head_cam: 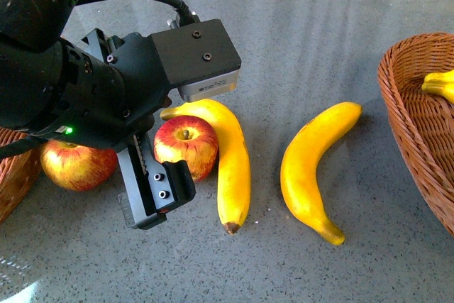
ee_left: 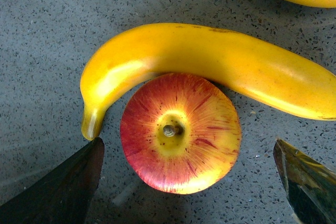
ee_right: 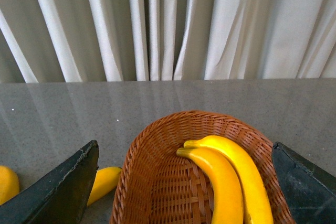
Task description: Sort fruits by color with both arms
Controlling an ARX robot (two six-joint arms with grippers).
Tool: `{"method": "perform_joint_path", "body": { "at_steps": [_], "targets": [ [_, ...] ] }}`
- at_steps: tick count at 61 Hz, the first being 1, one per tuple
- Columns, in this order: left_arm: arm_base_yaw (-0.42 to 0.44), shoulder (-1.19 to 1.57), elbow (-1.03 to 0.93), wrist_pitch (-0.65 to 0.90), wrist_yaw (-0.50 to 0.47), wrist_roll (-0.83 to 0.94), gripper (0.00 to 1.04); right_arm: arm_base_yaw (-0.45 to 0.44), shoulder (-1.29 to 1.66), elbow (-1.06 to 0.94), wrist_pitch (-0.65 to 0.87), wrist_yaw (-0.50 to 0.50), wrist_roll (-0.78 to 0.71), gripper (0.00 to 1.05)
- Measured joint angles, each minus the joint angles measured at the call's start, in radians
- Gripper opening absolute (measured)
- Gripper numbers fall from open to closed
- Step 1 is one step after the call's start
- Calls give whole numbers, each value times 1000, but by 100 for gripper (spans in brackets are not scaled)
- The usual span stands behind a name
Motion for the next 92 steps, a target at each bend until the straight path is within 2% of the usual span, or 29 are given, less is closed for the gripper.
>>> {"method": "perform_joint_path", "body": {
  "at_steps": [19,52,60,63,82,92],
  "targets": [
    [3,93,88,-35,2,35,96,0,0,0,0,0,0,96],
    [5,173,125,-49,-5,76,95,0,0,0,0,0,0,96],
    [9,172,125,-40,-16,75,77,0,0,0,0,0,0,96],
    [11,169,125,-39,-14,72,73,0,0,0,0,0,0,96],
    [31,82,100,-26,-9,40,68,0,0,0,0,0,0,96],
    [75,-15,74,-26,11,36,68,0,0,0,0,0,0,96]
  ]
}}
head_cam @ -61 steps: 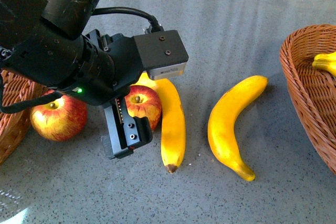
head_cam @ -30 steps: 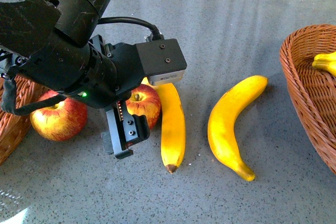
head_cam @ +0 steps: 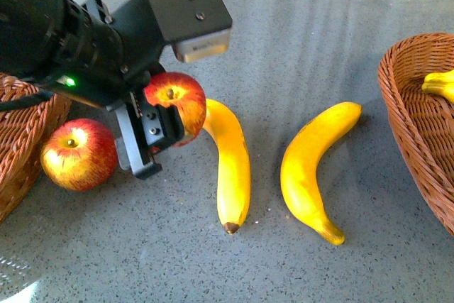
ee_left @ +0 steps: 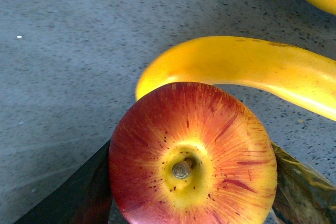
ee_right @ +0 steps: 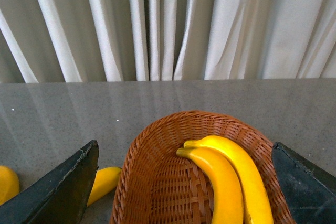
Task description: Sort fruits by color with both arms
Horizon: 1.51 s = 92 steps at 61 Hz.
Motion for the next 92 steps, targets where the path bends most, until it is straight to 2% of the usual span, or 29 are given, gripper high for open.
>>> {"method": "perform_joint_path", "body": {
  "at_steps": [8,19,33,42,47,54,65,75,92],
  "targets": [
    [87,-78,-12,-10,18,-2,68,0,0,0,0,0,0,96],
    [256,-169,-35,-41,51,4,68,0,0,0,0,0,0,96],
    [440,-193,-72,-23,30,9,68,0,0,0,0,0,0,96],
    [518,-192,-105,-14,21,14,68,0,0,0,0,0,0,96],
    [542,-192,-127,-10,19,19,82,0,0,0,0,0,0,96],
    [543,-194,-140,-6,27,27,97,0,0,0,0,0,0,96],
    [490,-254,-149,-40,62,68,96,0,0,0,0,0,0,96],
    [370,-316,-149,-143,56,229,96,0,0,0,0,0,0,96],
    [224,-255,-148,-167,-42,418,96,0,0,0,0,0,0,96]
  ]
}}
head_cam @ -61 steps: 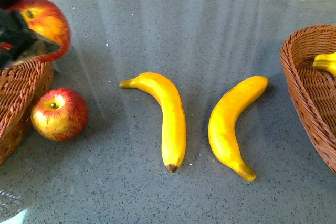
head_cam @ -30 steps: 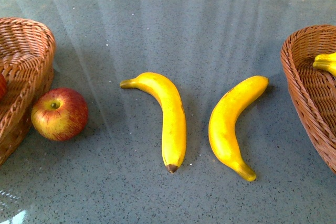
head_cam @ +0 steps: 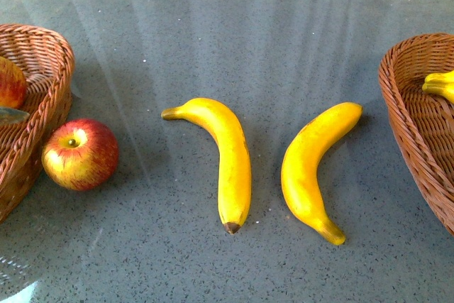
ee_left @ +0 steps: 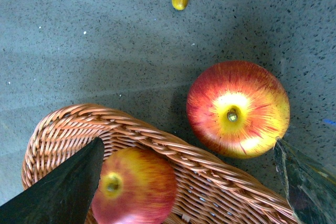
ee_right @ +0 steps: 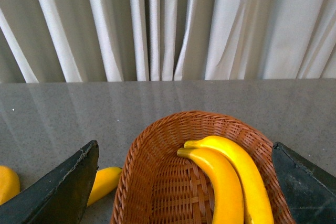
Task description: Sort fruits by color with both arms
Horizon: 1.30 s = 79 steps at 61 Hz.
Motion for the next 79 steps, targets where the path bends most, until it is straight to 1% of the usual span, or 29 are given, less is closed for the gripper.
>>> {"method": "perform_joint_path", "body": {
  "at_steps": [11,23,44,68,79],
  "targets": [
    [-52,70,0,10,-43,70,96,0,0,0,0,0,0,96],
    [-80,146,22,17,-74,119,96,0,0,0,0,0,0,96],
    [-84,217,60,9,-102,159,96,0,0,0,0,0,0,96],
    [-88,284,75,10,-137,165,96,0,0,0,0,0,0,96],
    [-88,294,75,16,-138,166,96,0,0,0,0,0,0,96]
  ]
}}
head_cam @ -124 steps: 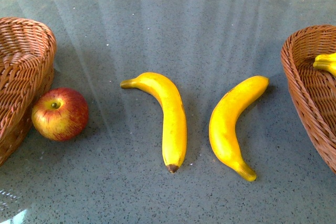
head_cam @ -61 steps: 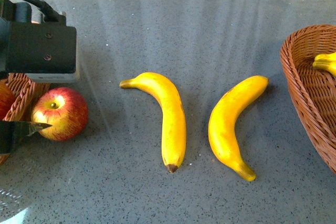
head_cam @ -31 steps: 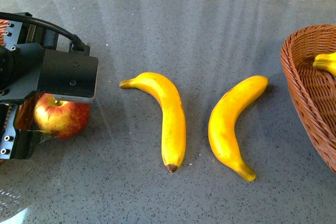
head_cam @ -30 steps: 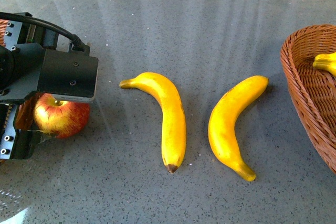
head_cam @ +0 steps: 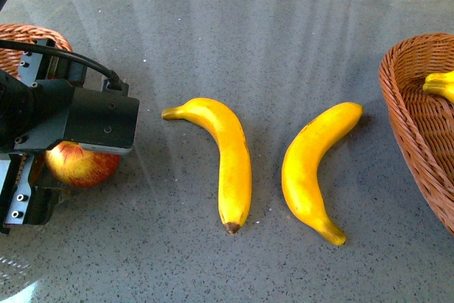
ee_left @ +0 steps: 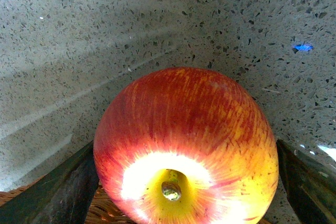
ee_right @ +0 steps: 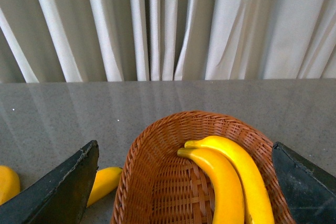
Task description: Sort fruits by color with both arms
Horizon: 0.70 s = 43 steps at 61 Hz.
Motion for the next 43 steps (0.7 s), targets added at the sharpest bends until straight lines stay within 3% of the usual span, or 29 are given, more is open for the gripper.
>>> {"method": "perform_joint_path", "body": {
  "at_steps": [4,9,14,35,43],
  "targets": [
    [0,0,0,3,1,1,95,0,0,0,0,0,0,96],
    [-2,-1,0,12,11,1,81,0,0,0,0,0,0,96],
    [-4,-6,0,13,40,-15,76,0,0,0,0,0,0,96],
    [-6,-236,-58,-22,196,-90,75,0,0,0,0,0,0,96],
    [110,-306,-41,-29,230,-130,75,0,0,0,0,0,0,96]
  ]
}}
